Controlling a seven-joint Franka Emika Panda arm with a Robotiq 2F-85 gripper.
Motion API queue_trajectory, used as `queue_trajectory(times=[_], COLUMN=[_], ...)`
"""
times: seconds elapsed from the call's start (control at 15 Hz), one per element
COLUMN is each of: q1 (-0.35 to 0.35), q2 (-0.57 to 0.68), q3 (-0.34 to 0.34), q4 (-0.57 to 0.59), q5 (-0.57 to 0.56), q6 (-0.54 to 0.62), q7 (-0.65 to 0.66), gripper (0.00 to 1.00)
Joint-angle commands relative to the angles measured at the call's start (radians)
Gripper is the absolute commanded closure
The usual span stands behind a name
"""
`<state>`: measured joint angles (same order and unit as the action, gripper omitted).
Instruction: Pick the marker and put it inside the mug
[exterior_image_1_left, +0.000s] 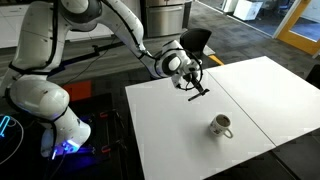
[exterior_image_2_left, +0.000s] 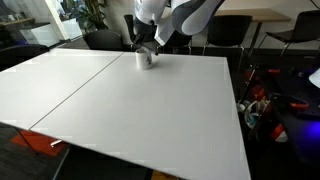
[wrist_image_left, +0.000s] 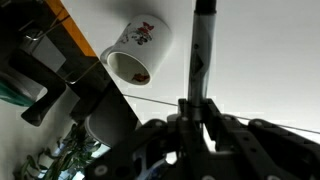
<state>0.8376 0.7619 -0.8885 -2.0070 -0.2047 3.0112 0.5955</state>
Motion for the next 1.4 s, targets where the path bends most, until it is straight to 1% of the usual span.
queue_trajectory(times=[0.0,0.2,0.47,0.67,1.13,1.33], q1=[0.053,0.053,0.053,0.062,0.038,0.014], q2=[0.042,0.057,0.084,0.12,0.199,0.246], q3=[-0.08,-0.105,-0.138,-0.183,-0.258,-0.271], q4=[-0.009,0.005,0.021,0.03,0.088,0.143], q5=[0.086,0.151,0.207,0.241,0.317,0.355], q6=[0.01,-0.005,-0.011,-0.002,-0.015,-0.029], q7=[0.016,0.005,0.009,0.024,0.03,0.044], gripper=[0.95,0.95,0.95,0.95,0.95,0.95])
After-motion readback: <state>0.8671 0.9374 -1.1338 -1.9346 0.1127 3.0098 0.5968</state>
